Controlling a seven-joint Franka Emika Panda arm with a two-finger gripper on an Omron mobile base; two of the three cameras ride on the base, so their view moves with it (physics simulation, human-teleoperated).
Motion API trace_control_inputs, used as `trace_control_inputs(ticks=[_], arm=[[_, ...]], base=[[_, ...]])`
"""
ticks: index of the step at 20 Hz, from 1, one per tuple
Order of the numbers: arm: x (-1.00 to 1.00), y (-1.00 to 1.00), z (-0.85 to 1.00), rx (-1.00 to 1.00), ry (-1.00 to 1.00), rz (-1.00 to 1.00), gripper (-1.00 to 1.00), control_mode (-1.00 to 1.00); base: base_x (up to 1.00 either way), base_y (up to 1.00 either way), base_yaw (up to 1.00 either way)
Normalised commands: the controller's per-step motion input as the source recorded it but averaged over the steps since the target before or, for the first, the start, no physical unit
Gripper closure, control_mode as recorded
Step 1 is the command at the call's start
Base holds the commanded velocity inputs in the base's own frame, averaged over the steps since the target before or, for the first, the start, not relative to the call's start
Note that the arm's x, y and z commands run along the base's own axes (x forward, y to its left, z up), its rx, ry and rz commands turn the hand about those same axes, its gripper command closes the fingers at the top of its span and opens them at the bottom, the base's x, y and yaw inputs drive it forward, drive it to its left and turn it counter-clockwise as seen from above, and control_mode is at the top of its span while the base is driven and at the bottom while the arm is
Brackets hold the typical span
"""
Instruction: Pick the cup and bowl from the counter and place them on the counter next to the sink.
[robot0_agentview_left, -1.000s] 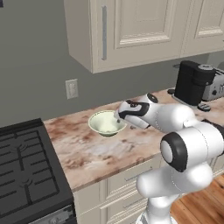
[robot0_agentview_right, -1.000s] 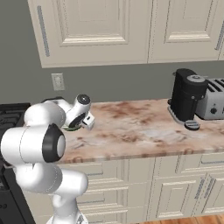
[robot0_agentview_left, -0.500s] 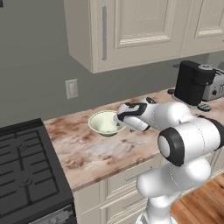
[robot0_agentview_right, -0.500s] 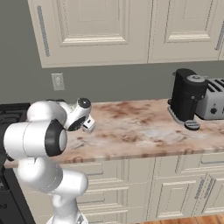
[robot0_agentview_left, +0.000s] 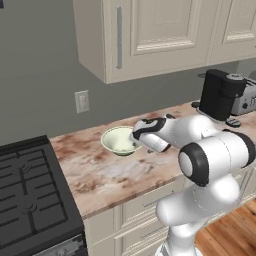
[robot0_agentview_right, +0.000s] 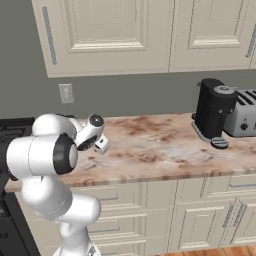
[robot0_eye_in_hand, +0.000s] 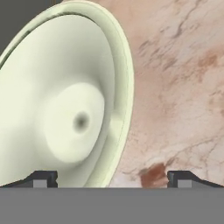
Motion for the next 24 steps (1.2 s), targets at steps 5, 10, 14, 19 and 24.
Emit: trace_control_inputs(ticks=[5, 10, 14, 19, 24], arm=[[0.14, 0.16, 0.00, 0.00, 0.05, 0.00, -1.00, -1.00], [0.09, 0.10, 0.00, 0.00, 0.04, 0.00, -1.00, -1.00], [0.00, 0.00, 0.00, 0.00, 0.00, 0.00, -1.00, -1.00], [0.00, 0.00, 0.00, 0.00, 0.00, 0.00, 1.00, -1.00], [0.00, 0.00, 0.00, 0.00, 0.00, 0.00, 1.00, -1.00]], base=[[0.00, 0.00, 0.00], [0.00, 0.00, 0.00], [0.00, 0.00, 0.00], [0.00, 0.00, 0.00], [0.00, 0.00, 0.00]])
